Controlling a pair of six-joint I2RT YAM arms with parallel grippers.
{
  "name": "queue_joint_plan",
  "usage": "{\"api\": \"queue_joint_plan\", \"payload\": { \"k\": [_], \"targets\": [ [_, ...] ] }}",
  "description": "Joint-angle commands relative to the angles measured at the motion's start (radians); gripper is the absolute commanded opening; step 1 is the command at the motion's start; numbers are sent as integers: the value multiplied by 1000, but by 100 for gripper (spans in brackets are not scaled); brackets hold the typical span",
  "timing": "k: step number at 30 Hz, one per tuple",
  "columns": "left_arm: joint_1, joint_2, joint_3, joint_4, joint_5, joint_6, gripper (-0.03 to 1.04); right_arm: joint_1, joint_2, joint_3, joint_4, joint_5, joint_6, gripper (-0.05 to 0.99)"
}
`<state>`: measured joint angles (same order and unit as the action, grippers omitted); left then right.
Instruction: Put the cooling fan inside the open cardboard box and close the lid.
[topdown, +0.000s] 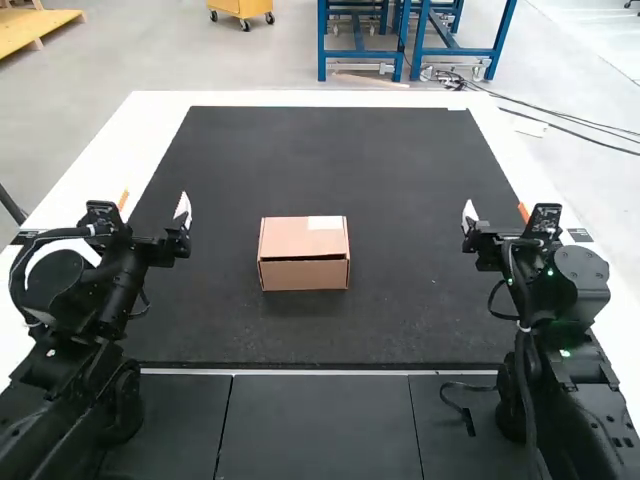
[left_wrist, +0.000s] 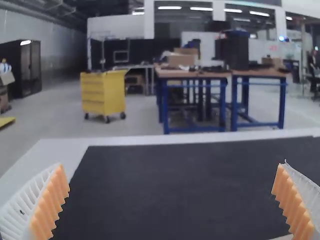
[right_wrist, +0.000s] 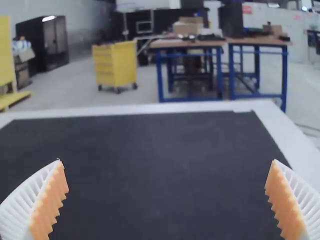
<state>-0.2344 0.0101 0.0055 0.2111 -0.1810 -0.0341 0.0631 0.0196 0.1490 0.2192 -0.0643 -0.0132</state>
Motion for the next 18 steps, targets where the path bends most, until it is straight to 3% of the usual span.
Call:
{"api": "queue_joint_plan", "payload": {
  "k": [1, 6, 11, 12, 13, 14, 15, 18],
  "targets": [
    [64, -12, -7, -1, 25, 17, 96, -13, -21, -149, 9, -19, -5, 91],
    [179, -12, -7, -10, 69, 11, 96, -28, -23, -147, -26, -35, -2, 91],
    [196, -12, -6, -32, 89, 31, 96, -60, -21, -147, -129, -40, -39, 91],
    [196, -12, -6, -49, 123, 59, 96, -71, -21, -147, -153, -38, -62, 91],
    [196, -12, -6, -90, 207, 66, 96, -82, -21, -147, -159, -38, -67, 91],
    [196, -12, -6, -141, 249, 79, 96, -92, -21, -149, -159, -38, -65, 91],
    [195, -12, -6, -170, 252, 99, 96, -100, -21, -149, -159, -40, -64, 91],
    [191, -12, -7, -226, 287, 102, 96, -106, -20, -147, -164, -38, -48, 91]
  ]
}}
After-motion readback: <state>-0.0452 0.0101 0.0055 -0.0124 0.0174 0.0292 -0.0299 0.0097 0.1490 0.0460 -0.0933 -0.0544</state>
